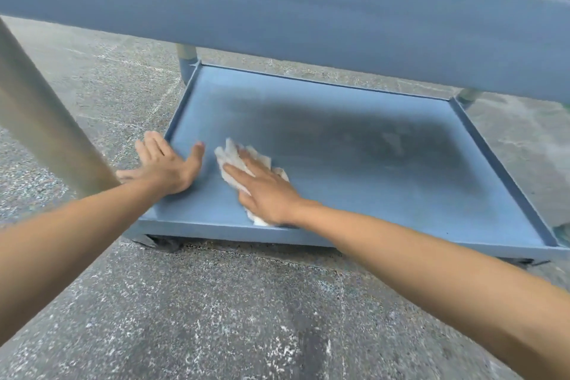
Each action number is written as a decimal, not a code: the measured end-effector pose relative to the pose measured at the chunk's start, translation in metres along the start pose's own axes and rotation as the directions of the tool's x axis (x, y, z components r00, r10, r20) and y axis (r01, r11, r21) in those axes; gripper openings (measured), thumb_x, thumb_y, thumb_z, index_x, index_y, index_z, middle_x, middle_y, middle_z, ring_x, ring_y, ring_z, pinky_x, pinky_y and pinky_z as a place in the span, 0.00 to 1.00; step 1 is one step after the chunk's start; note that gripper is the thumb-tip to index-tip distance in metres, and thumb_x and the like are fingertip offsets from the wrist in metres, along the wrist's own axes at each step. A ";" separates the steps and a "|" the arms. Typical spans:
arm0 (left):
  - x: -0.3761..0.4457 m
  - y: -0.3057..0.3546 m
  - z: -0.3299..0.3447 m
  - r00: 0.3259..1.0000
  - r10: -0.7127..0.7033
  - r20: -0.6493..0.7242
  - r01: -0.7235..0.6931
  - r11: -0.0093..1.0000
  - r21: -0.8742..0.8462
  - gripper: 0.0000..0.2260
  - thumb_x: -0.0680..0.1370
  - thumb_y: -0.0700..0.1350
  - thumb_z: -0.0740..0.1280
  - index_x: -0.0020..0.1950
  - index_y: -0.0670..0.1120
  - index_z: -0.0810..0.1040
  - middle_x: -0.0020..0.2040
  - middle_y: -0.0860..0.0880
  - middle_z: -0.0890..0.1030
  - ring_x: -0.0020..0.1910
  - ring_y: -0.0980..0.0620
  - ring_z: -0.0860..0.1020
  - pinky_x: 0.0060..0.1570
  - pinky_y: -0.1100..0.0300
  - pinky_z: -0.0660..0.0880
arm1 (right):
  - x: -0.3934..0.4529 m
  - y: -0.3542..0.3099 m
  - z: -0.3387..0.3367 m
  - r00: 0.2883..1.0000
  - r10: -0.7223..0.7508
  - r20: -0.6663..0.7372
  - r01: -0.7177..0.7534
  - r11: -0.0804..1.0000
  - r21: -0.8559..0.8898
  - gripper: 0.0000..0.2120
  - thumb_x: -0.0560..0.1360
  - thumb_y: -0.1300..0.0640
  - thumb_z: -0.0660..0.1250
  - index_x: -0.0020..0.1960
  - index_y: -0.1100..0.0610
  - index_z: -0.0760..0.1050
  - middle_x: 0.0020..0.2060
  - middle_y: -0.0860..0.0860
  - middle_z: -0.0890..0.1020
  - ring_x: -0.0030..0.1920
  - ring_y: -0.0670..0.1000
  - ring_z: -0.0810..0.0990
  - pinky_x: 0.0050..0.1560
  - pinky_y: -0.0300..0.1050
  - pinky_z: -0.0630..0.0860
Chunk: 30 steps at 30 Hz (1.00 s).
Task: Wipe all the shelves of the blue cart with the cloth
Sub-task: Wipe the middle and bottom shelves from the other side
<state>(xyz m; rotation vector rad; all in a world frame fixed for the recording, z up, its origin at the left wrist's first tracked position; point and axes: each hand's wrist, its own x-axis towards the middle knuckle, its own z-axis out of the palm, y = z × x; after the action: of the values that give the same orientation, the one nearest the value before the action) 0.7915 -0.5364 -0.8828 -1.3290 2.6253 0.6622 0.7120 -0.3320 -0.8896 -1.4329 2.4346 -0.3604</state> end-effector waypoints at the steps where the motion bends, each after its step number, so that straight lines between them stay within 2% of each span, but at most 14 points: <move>1: 0.000 0.000 0.002 1.000 -0.001 -0.015 0.001 1.000 0.015 0.49 0.74 0.77 0.42 0.82 0.44 0.38 0.83 0.49 0.39 0.82 0.49 0.38 0.71 0.25 0.44 | -0.012 0.019 -0.005 0.999 0.032 -0.010 -0.032 0.999 -0.008 0.31 0.85 0.53 0.59 0.84 0.45 0.52 0.84 0.51 0.39 0.83 0.52 0.36 0.79 0.62 0.50; 5: 0.012 -0.010 0.007 0.998 0.039 -0.049 -0.035 0.997 0.066 0.53 0.70 0.81 0.41 0.82 0.44 0.38 0.83 0.48 0.39 0.82 0.47 0.39 0.70 0.23 0.46 | -0.073 0.103 -0.028 0.966 0.239 -0.102 -0.241 0.971 -0.006 0.30 0.85 0.52 0.58 0.84 0.44 0.52 0.84 0.52 0.41 0.83 0.53 0.37 0.80 0.63 0.49; 10: 0.036 -0.023 0.020 0.989 0.107 -0.099 -0.096 0.989 0.108 0.61 0.62 0.84 0.38 0.81 0.41 0.39 0.82 0.40 0.41 0.81 0.38 0.40 0.75 0.31 0.46 | -0.181 0.210 -0.051 0.833 0.518 -0.194 -0.527 0.850 0.007 0.29 0.84 0.50 0.59 0.83 0.43 0.54 0.84 0.53 0.43 0.84 0.57 0.45 0.76 0.68 0.61; 13: 0.041 -0.025 0.030 0.978 0.135 -0.160 -0.128 0.990 0.051 0.57 0.65 0.80 0.44 0.82 0.40 0.44 0.81 0.35 0.46 0.80 0.33 0.45 0.74 0.29 0.48 | -0.240 0.258 -0.064 0.735 0.641 -0.219 -0.653 0.757 0.024 0.29 0.84 0.51 0.61 0.82 0.43 0.56 0.83 0.59 0.49 0.81 0.63 0.58 0.72 0.63 0.68; 15: 0.043 -0.025 0.033 0.972 0.153 -0.179 -0.151 0.988 0.022 0.54 0.67 0.76 0.49 0.81 0.39 0.48 0.80 0.32 0.49 0.79 0.31 0.47 0.73 0.27 0.50 | -0.266 0.281 -0.072 0.675 0.702 -0.227 -0.714 0.699 0.035 0.29 0.84 0.52 0.62 0.82 0.42 0.57 0.83 0.60 0.51 0.81 0.63 0.58 0.73 0.61 0.66; 16: 0.044 -0.025 0.033 0.972 0.151 -0.182 -0.149 0.989 0.024 0.52 0.69 0.75 0.50 0.81 0.39 0.49 0.80 0.32 0.50 0.79 0.31 0.48 0.72 0.26 0.51 | -0.275 0.290 -0.077 0.666 0.713 -0.219 -0.725 0.688 0.036 0.29 0.84 0.54 0.62 0.82 0.41 0.57 0.83 0.59 0.51 0.81 0.62 0.58 0.74 0.61 0.65; 20: 0.044 -0.028 0.033 0.974 0.142 -0.178 -0.131 0.989 0.070 0.47 0.74 0.72 0.53 0.81 0.41 0.45 0.81 0.36 0.45 0.79 0.31 0.47 0.72 0.26 0.51 | -0.297 0.309 -0.093 0.722 0.668 -0.181 -0.680 0.734 -0.002 0.30 0.84 0.58 0.62 0.81 0.40 0.59 0.83 0.58 0.52 0.82 0.61 0.56 0.74 0.61 0.64; 22: 0.042 -0.029 0.032 0.973 0.154 -0.174 -0.142 0.987 0.079 0.46 0.74 0.71 0.54 0.82 0.43 0.44 0.82 0.39 0.44 0.80 0.31 0.46 0.72 0.27 0.52 | -0.308 0.318 -0.101 0.686 0.707 -0.172 -0.724 0.688 -0.058 0.29 0.84 0.57 0.60 0.81 0.38 0.57 0.83 0.59 0.52 0.78 0.65 0.64 0.71 0.63 0.68; 24: 0.038 -0.025 0.032 0.976 0.145 -0.165 -0.132 0.988 0.082 0.46 0.75 0.70 0.55 0.82 0.44 0.43 0.82 0.41 0.42 0.80 0.33 0.44 0.72 0.28 0.52 | -0.316 0.325 -0.107 0.615 0.766 -0.188 -0.786 0.615 -0.066 0.29 0.85 0.57 0.58 0.82 0.39 0.55 0.82 0.61 0.53 0.72 0.70 0.71 0.68 0.66 0.72; 27: 0.023 -0.013 0.030 0.961 0.131 -0.243 -0.118 0.991 0.065 0.42 0.78 0.63 0.57 0.82 0.39 0.47 0.81 0.35 0.46 0.80 0.35 0.44 0.73 0.27 0.49 | -0.316 0.328 -0.108 0.566 0.794 -0.222 -0.820 0.571 -0.049 0.29 0.85 0.57 0.58 0.83 0.41 0.55 0.81 0.62 0.56 0.69 0.71 0.74 0.65 0.66 0.73; 29: 0.013 -0.002 0.030 0.933 0.251 -0.260 -0.189 0.952 0.242 0.38 0.80 0.62 0.52 0.82 0.39 0.50 0.81 0.34 0.47 0.80 0.34 0.44 0.74 0.28 0.47 | -0.314 0.328 -0.106 0.561 0.792 -0.242 -0.818 0.574 -0.016 0.28 0.85 0.57 0.59 0.83 0.42 0.57 0.79 0.64 0.59 0.66 0.71 0.75 0.63 0.63 0.73; 30: 0.010 0.005 0.030 0.925 0.301 -0.230 -0.213 0.915 0.342 0.36 0.81 0.63 0.49 0.82 0.42 0.49 0.82 0.37 0.45 0.81 0.36 0.42 0.75 0.31 0.44 | -0.313 0.328 -0.104 0.567 0.783 -0.256 -0.810 0.587 0.001 0.28 0.85 0.57 0.60 0.82 0.44 0.59 0.77 0.64 0.61 0.65 0.71 0.75 0.62 0.62 0.73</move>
<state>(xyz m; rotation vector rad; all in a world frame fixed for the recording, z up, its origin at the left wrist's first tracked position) 0.7789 -0.5284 -0.9114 -1.0560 3.0027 0.0698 0.5534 0.1056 -0.8719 -0.1591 3.0148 -0.1601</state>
